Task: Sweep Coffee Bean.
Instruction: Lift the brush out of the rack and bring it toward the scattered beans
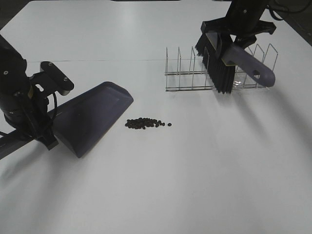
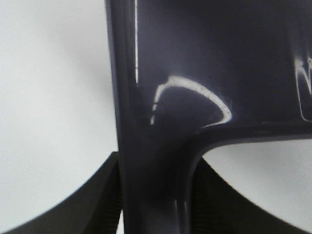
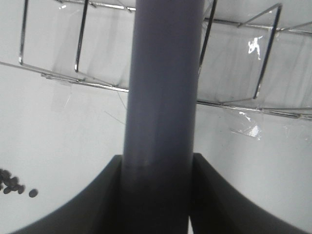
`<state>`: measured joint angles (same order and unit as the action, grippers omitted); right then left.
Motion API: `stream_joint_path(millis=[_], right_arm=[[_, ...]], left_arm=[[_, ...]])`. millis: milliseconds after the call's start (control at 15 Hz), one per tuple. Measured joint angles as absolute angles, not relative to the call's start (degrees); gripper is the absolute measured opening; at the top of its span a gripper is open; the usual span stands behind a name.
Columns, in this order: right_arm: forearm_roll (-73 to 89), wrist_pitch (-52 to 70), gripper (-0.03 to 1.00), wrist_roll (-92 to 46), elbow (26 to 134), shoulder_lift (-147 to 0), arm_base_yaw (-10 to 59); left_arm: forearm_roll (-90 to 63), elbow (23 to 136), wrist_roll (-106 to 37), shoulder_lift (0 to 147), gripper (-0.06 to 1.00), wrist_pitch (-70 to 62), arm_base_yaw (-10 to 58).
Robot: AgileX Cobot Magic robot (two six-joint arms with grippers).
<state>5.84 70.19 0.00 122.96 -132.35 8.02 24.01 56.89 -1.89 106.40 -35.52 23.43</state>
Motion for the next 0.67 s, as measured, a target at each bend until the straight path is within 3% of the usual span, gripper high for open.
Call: stream_joint_path(millis=[267,667], right_arm=[[5.84,70.24,0.32,0.52,121.52,-126.62,8.02],[2.41,70.70,0.32,0.00,108.17,-113.50,8.02]], left_arm=[[24.01,56.89,-1.89,106.40,0.35,-35.58,23.43],[24.01,56.89,-1.89,106.40,0.35,-35.70,23.43]])
